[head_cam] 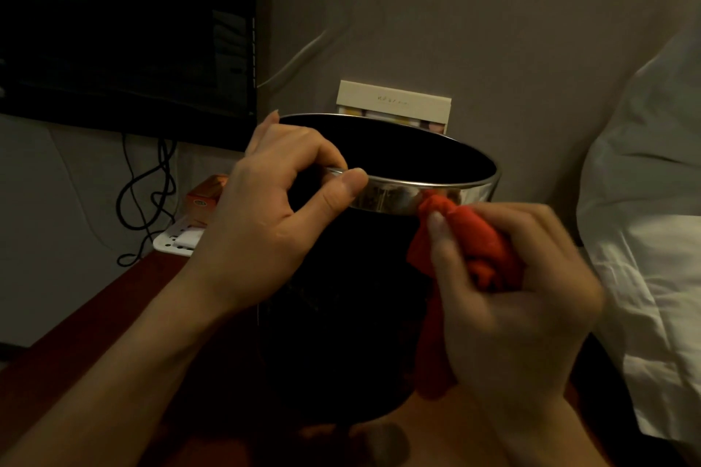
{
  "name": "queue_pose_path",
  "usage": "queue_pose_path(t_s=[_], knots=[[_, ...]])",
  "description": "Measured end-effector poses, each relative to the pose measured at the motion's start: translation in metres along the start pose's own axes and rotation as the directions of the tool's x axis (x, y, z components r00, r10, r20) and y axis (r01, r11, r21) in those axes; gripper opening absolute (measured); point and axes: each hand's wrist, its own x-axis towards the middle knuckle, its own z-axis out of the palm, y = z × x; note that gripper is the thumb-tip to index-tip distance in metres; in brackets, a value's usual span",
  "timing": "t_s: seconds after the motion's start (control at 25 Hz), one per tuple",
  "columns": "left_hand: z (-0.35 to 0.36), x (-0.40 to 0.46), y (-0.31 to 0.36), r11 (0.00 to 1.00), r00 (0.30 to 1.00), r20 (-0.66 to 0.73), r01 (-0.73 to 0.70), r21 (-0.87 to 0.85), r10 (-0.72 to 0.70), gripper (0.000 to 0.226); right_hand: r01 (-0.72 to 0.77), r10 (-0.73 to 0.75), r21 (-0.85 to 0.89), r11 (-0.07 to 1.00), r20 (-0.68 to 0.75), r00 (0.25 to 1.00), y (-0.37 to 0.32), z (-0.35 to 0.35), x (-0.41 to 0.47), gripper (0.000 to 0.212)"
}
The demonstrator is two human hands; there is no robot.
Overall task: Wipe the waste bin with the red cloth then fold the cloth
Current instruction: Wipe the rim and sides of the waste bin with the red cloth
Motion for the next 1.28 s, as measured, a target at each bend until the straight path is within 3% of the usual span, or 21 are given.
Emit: queue_pose_path(t_s=[0.24,0.4,0.6,0.8,1.04,1.16,1.28], knots=[[0.001,0.000,0.001,1.000,1.000,-0.016,-0.008,0.003,0.008,0.025,0.038,-0.041,0.029,0.999,0.107,0.993,-0.010,0.013,-0.016,0.017],[0.000,0.000,0.001,1.000,1.000,-0.011,0.001,0.004,-0.001,0.025,0.009,-0.009,-0.024,1.000,0.001,1.000,-0.002,0.002,-0.002,0.017],[0.001,-0.001,0.002,1.000,1.000,-0.020,-0.008,0.004,0.008,0.022,0.051,-0.051,-0.001,0.999,0.067,0.996,-0.008,0.012,-0.016,0.019],[0.001,-0.001,0.001,1.000,1.000,-0.007,-0.014,0.018,0.014,0.024,0.026,-0.027,-0.028,0.999,-0.015,1.000,-0.003,0.002,-0.004,0.018],[0.000,-0.001,0.005,0.999,0.999,0.003,-0.036,0.028,0.036,0.015,0.054,-0.055,0.008,0.998,0.103,0.993,-0.013,0.011,-0.014,0.012],[0.009,-0.005,0.017,0.982,0.987,0.075,-0.148,0.117,0.140,0.022,-0.032,0.033,0.027,0.999,-0.046,0.998,-0.015,-0.007,0.006,0.010],[0.008,-0.003,0.014,0.990,0.988,0.085,-0.135,0.044,0.131,0.018,-0.085,0.090,0.041,0.996,-0.143,0.986,-0.012,-0.019,0.019,0.010]])
